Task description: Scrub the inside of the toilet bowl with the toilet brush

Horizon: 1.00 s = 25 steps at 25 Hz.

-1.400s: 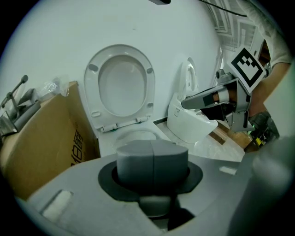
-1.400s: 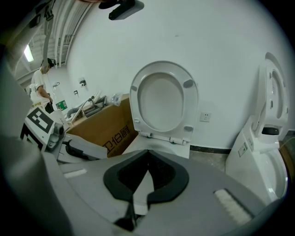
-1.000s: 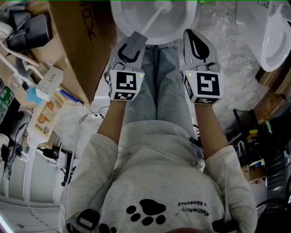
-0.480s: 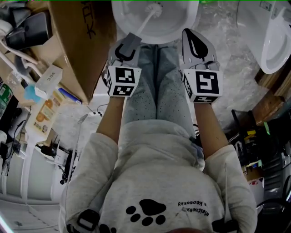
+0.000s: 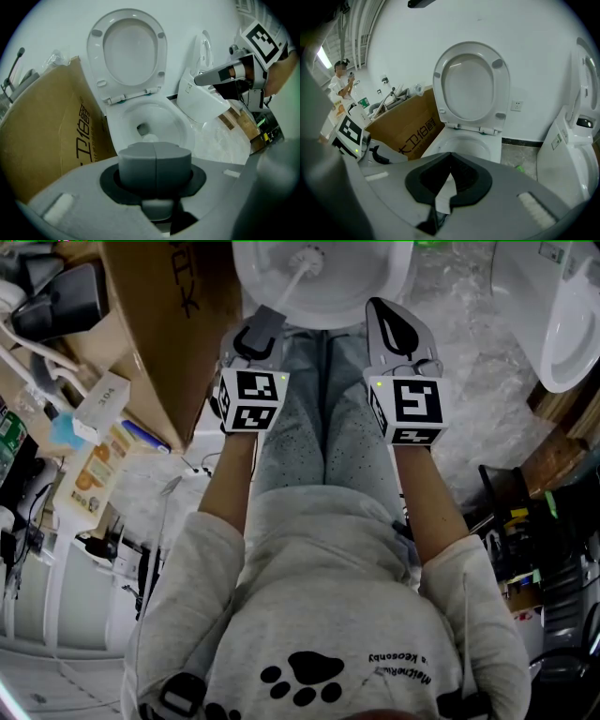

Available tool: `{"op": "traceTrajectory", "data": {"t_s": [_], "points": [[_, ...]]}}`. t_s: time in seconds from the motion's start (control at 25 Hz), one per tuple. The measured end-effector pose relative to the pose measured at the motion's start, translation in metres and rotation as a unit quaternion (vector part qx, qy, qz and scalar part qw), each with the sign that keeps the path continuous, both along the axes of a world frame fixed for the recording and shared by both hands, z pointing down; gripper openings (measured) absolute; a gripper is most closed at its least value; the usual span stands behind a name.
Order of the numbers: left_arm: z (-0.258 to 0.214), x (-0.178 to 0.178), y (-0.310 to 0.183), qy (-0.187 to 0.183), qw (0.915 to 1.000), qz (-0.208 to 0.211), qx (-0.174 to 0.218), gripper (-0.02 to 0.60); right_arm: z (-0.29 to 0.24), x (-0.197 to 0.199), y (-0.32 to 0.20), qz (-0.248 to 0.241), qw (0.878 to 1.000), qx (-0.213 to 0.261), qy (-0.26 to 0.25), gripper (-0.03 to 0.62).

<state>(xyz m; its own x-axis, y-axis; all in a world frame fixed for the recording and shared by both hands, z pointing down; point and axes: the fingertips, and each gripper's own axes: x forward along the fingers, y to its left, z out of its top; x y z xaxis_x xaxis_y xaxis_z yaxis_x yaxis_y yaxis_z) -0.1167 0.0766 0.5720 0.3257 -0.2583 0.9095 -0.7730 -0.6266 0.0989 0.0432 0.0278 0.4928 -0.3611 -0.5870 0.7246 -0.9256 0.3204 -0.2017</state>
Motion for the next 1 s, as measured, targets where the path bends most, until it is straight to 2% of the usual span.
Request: {"op": "traceTrajectory", "data": {"t_s": [0.64, 1.0], "points": [[0.015, -0.012, -0.008, -0.004, 0.9996, 0.000, -0.029, 0.150, 0.032, -0.039, 0.016, -0.030, 0.998, -0.052, -0.010, -0.002], [0.015, -0.031, -0.022, -0.017, 0.9995, -0.005, -0.028, 0.149, 0.040, -0.052, 0.013, -0.047, 0.997, -0.062, -0.010, -0.002]]}}
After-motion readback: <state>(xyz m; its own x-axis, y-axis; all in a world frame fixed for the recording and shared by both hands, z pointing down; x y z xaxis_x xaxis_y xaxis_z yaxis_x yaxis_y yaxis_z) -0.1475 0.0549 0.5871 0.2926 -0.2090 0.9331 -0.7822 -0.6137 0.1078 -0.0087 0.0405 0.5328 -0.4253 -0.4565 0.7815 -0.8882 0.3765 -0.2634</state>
